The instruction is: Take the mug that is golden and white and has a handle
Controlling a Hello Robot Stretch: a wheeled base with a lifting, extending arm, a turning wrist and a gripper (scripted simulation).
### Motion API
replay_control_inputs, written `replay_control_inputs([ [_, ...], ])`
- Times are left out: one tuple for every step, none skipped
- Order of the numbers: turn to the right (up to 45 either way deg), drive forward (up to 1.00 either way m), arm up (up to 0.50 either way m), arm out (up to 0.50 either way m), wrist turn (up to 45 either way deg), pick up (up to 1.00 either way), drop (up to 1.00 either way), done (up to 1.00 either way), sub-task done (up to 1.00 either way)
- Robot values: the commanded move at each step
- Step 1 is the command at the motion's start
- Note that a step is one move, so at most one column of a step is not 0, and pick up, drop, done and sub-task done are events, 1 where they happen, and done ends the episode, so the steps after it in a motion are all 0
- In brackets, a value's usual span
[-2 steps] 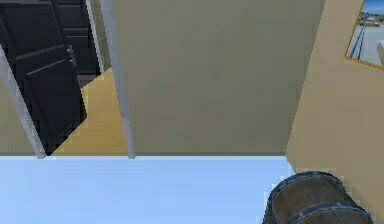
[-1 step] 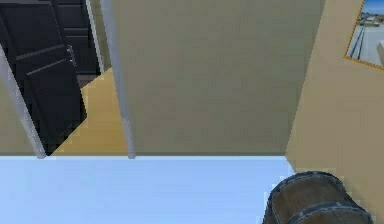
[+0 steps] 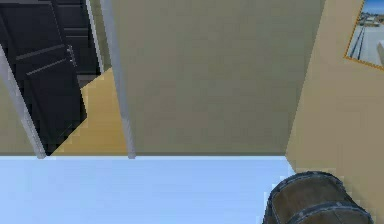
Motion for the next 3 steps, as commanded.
replay_control_inputs([
  [0.0,0.0,0.0,0.44,0.0,0.0,0.0,0.0,0.0],
  [0.0,0.0,0.0,0.0,45.0,0.0,0.0,0.0,0.0],
  [0.0,0.0,0.0,0.0,45.0,0.0,0.0,0.0,0.0],
])
